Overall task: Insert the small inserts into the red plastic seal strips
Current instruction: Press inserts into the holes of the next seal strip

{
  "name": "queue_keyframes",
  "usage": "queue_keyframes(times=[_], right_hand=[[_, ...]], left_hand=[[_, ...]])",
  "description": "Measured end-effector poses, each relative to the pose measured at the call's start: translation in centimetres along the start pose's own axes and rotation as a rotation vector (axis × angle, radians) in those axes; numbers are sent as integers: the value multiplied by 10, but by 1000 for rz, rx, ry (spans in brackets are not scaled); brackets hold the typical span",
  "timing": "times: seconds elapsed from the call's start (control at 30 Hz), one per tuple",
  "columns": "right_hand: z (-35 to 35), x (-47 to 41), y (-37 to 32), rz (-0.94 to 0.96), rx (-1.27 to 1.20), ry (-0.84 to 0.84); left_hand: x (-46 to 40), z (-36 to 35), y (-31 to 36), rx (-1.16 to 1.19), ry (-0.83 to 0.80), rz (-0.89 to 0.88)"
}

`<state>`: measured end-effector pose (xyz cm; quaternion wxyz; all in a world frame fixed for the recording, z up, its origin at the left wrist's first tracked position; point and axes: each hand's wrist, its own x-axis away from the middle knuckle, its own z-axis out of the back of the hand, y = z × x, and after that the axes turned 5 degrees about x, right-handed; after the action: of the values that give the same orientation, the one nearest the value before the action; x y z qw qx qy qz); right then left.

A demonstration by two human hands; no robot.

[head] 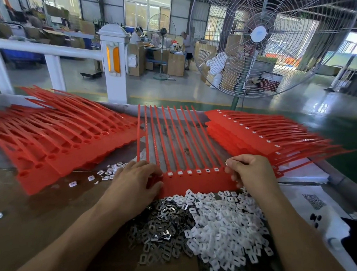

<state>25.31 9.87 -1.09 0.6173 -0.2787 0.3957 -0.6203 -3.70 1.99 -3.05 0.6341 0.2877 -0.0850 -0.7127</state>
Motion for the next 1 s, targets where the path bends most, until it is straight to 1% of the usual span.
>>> queue_keyframes(times=[0.13, 0.23, 0.37, 0.5, 0.7, 0.83, 1.0], right_hand=[[-5, -6, 3, -10, 106, 25], [-6, -11, 3, -21, 233, 26], [-7, -15, 2, 1, 395, -8], [-9, -17, -1, 39, 466, -23], [-13, -18, -6, 13, 591, 34], [-16, -17, -9, -25, 614, 41], [-13, -16, -4, -32, 553, 48]], left_hand=[[0, 1, 0, 17, -3, -2], [0, 2, 0, 31, 1, -7], [0, 2, 1, 25, 2, -14], [0, 3, 1, 20, -5, -8], [1, 3, 2, 13, -10, 3], [1, 5, 5, 14, -15, 12], [1, 7, 7, 48, -2, 30]])
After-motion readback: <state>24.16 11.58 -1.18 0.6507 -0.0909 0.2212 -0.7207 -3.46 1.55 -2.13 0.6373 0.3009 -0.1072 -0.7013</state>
